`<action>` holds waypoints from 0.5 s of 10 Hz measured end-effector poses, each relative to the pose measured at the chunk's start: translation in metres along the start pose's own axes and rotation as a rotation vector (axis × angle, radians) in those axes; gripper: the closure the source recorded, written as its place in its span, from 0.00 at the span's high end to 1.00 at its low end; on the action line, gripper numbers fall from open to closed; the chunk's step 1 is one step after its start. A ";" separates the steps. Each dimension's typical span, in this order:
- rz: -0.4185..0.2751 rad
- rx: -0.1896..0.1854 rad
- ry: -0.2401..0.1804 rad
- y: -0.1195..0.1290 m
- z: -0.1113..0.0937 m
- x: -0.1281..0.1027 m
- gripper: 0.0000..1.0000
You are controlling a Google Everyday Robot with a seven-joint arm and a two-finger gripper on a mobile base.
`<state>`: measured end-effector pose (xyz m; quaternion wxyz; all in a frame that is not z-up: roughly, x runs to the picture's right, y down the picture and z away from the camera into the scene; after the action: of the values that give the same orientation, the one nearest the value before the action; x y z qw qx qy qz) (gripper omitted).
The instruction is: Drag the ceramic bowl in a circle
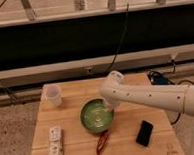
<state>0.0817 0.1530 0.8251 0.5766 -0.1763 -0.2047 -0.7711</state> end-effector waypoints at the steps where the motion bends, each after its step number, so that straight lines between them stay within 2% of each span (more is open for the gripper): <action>1: -0.011 0.001 0.000 0.000 0.000 0.000 0.00; 5: -0.048 0.009 0.004 -0.010 -0.001 0.003 0.00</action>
<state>0.0717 0.1531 0.8248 0.5589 -0.1674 -0.2112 -0.7842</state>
